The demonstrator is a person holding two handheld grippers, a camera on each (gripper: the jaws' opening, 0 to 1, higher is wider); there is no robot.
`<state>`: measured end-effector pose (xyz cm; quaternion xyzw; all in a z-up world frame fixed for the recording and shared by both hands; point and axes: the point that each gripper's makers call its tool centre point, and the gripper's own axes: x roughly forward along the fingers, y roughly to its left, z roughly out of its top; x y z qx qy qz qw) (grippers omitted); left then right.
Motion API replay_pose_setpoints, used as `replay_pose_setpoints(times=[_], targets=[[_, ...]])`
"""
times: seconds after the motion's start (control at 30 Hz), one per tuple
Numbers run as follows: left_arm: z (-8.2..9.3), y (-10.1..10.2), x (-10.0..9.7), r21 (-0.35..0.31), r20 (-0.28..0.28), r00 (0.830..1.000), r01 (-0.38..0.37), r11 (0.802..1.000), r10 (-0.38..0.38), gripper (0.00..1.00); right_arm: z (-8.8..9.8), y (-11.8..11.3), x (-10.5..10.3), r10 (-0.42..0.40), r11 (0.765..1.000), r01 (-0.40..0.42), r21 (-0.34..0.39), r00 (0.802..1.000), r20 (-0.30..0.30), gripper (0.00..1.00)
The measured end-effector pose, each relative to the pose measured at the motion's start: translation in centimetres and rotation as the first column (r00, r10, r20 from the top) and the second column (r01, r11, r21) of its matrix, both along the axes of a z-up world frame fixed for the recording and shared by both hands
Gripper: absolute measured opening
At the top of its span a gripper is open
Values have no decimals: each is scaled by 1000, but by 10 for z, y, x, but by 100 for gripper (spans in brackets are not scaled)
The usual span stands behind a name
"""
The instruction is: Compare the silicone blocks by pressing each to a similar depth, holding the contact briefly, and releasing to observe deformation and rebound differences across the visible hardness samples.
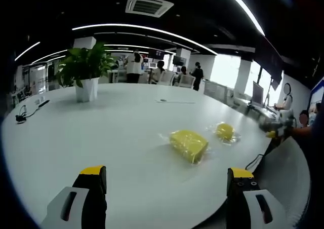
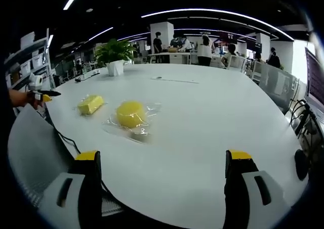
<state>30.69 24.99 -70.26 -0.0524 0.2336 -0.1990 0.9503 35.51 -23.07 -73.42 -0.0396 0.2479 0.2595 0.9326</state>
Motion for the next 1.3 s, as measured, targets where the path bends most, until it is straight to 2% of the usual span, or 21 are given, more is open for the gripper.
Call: replay_pose_setpoints(times=[0.4, 0.6, 0.83, 0.97, 1.1, 1.17, 1.3], targets=[[2, 2, 10, -4, -1, 1000, 3, 1000, -3, 100, -1, -5, 2, 2, 1000, -2, -10, 1000, -10, 97], [0, 1, 14, -3, -25, 999, 24, 1000, -24, 100, -2, -7, 0, -1, 1000, 0, -15, 1000, -18, 97], [11, -9, 28, -30, -31, 999, 24, 999, -25, 100, -1, -2, -3, 11, 1000, -11, -22, 1000, -16, 97], [17, -21, 44, -113, -63, 998, 3, 994, -10, 100, -1, -1, -2, 12, 1000, -12, -21, 1000, -17, 97], [10, -27, 56, -145, -102, 995, -9, 989, -6, 100, 0, 0, 0, 11, 1000, -11, -10, 1000, -14, 97], [5, -34, 61, -210, -145, 989, -27, 977, -4, 100, -1, 0, 0, 12, 1000, -12, -10, 1000, -13, 97], [3, -44, 69, -270, -170, 985, -39, 962, -8, 100, 2, -1, 1, 6, 1000, -6, -7, 1000, -9, 97]])
